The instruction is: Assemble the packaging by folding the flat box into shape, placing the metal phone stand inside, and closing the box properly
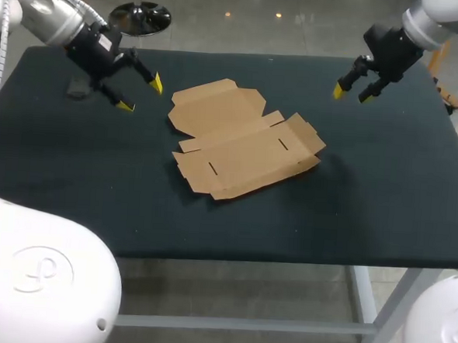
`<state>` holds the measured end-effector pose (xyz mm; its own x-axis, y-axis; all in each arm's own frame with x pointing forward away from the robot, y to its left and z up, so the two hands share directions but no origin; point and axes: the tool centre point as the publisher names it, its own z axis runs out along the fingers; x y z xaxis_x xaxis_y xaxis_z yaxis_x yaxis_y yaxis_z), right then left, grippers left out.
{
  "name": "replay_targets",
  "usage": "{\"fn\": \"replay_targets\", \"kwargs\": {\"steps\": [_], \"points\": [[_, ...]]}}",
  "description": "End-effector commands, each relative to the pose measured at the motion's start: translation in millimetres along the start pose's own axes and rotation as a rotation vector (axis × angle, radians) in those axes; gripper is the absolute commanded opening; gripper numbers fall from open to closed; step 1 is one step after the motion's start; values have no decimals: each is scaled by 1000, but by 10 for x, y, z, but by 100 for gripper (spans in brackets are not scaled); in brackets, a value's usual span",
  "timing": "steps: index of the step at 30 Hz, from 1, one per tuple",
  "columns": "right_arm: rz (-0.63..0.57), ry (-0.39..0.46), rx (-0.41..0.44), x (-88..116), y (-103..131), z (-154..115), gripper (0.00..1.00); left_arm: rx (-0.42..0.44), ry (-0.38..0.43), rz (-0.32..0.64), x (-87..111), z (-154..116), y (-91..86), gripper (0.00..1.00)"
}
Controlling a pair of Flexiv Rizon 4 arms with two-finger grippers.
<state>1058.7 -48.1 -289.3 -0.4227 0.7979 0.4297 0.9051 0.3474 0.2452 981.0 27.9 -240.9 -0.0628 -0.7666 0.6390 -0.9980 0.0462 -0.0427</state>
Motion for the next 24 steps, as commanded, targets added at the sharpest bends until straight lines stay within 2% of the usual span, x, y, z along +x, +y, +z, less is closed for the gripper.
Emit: {"fn": "replay_targets", "kwargs": {"steps": [1,13,20,24], "points": [[-36,37,64,-72,91,190,100,4,3,10,-5,45,63,100],[-105,116,159,-52,182,563,99,2,15,12,-94,128,112,100],[-153,193,260,-52,264,877,75,-3,6,20,-102,158,152,100],[-156,217,312,-28,297,1046,71,-1,1,20,-102,158,165,100]]}}
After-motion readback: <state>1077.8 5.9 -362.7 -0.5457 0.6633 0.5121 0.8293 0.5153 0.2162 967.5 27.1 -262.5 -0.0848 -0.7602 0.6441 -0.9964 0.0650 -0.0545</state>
